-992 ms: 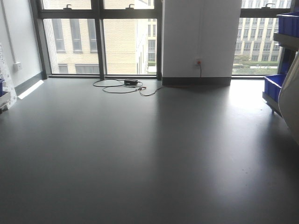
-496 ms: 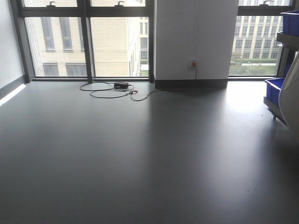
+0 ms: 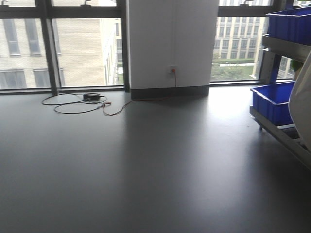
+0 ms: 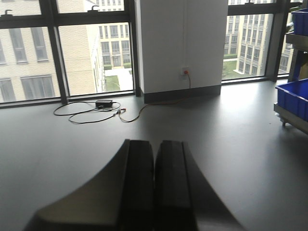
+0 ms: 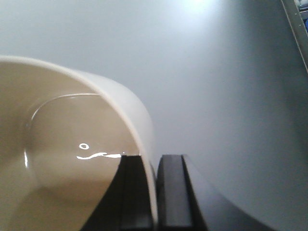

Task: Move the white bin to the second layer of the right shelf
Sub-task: 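Turn toward the roller shelf rack with blue crates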

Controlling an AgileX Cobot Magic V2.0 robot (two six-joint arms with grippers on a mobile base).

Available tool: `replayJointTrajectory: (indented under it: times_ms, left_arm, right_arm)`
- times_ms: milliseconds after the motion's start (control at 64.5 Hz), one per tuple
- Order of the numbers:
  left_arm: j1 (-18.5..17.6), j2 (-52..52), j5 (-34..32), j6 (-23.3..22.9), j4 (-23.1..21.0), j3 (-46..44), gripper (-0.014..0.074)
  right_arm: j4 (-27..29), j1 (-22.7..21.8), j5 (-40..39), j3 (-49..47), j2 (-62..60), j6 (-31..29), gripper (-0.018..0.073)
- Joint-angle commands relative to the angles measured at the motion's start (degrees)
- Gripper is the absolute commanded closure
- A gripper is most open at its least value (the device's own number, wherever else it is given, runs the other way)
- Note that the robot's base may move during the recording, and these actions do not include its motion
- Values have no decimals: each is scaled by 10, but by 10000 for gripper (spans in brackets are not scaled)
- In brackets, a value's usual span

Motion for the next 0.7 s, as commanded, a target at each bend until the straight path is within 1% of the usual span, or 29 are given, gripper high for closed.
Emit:
replayJointTrajectory:
  times_ms: [0,682]
  left_arm:
    - [-3,-8,-48,-1,-3,21,512]
    - [-3,-8,-48,-1,-3,21,512]
  right_arm:
    - [1,0,-44,-17,-1,-4,511]
    - [1,0,-44,-17,-1,-4,511]
